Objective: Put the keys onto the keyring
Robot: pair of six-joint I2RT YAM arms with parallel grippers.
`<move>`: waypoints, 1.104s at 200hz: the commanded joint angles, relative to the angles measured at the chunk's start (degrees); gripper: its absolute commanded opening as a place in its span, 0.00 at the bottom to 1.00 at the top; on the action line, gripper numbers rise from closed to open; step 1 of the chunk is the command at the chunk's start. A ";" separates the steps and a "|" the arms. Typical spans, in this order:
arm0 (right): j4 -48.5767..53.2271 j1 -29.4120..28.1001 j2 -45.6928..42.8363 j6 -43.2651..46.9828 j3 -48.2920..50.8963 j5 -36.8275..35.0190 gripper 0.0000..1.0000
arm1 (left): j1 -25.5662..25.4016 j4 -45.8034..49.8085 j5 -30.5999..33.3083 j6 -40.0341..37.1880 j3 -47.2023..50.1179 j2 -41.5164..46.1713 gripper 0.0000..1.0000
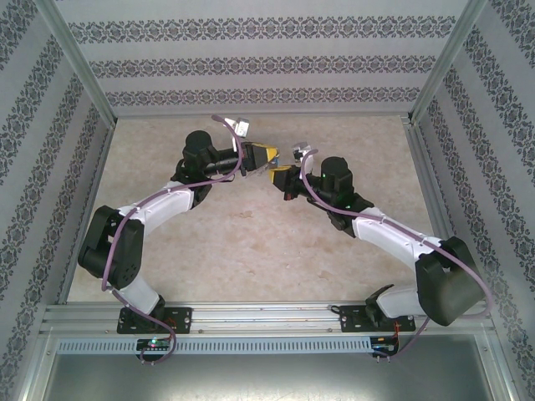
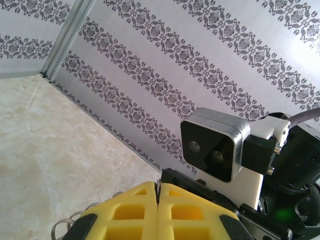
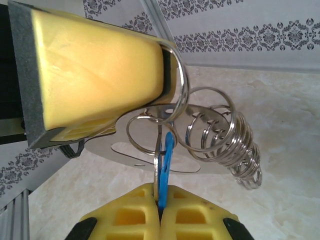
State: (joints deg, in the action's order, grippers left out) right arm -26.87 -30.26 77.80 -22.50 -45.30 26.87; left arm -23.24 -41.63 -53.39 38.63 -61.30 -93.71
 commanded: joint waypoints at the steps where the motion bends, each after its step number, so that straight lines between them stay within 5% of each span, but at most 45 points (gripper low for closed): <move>1: 1.26 -0.85 0.38 0.82 -1.54 1.96 0.00 | -0.93 -6.16 -0.25 0.66 0.23 2.81 0.00; 34: 1.64 -0.44 -0.17 0.30 -1.61 1.95 0.00 | -0.98 -7.07 0.31 1.12 0.85 2.37 0.00; 75: 1.64 4.01 -4.81 -2.25 2.61 1.95 0.54 | -0.95 -9.20 1.76 1.52 1.71 2.00 0.00; 138: 4.77 6.48 -12.90 -3.73 8.57 -2.62 0.82 | -0.97 -12.15 3.68 2.34 3.19 1.62 0.00; 174: 2.54 8.43 -14.90 -7.71 8.77 -2.98 0.79 | -0.97 -14.46 6.54 4.01 4.60 1.74 0.00; 221: -5.11 9.16 -10.13 -15.46 3.85 2.87 0.59 | -1.45 -18.23 13.86 8.39 7.79 2.23 0.00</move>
State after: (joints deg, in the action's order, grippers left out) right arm -25.23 -21.39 65.34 -32.47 -37.69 26.15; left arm -23.66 -52.90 -44.45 43.62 -54.63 -93.49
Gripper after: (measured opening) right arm 0.614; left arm 0.048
